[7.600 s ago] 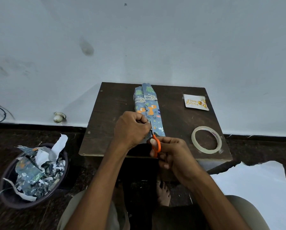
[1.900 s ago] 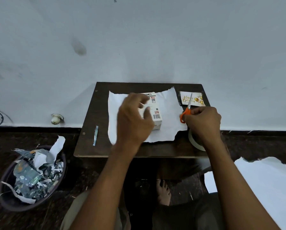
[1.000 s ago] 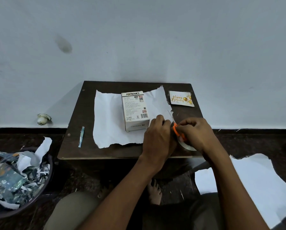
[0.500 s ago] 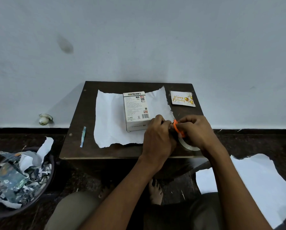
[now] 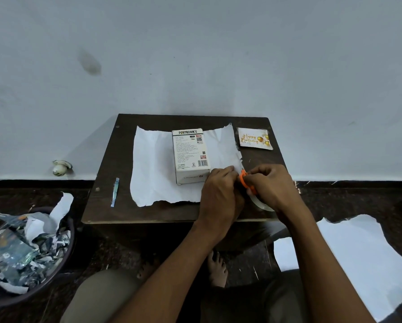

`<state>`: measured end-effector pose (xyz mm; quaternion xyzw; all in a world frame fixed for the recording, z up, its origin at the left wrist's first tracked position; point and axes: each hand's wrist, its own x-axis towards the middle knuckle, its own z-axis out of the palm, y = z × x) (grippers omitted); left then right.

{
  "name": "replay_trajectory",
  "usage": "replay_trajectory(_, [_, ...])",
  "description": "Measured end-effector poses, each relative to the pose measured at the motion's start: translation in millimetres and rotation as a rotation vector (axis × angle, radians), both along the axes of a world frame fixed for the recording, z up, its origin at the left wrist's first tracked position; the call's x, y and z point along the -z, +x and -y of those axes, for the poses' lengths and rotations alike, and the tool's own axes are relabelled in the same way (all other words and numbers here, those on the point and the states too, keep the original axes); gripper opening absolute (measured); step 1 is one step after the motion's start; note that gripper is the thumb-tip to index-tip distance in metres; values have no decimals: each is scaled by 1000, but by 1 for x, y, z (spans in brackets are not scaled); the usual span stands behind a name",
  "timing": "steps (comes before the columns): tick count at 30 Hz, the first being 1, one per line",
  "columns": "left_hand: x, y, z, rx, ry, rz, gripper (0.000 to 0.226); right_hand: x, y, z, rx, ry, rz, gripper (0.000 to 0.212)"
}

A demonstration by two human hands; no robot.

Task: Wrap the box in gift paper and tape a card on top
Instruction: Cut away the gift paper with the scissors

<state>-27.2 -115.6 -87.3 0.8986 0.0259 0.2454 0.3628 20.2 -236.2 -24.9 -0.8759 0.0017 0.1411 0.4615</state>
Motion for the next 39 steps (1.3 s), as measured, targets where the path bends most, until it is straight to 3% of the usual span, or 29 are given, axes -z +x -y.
replay_trajectory(39, [-6,-2,-5,52,-142,111,13,5,6,-6,-48,23,9,9])
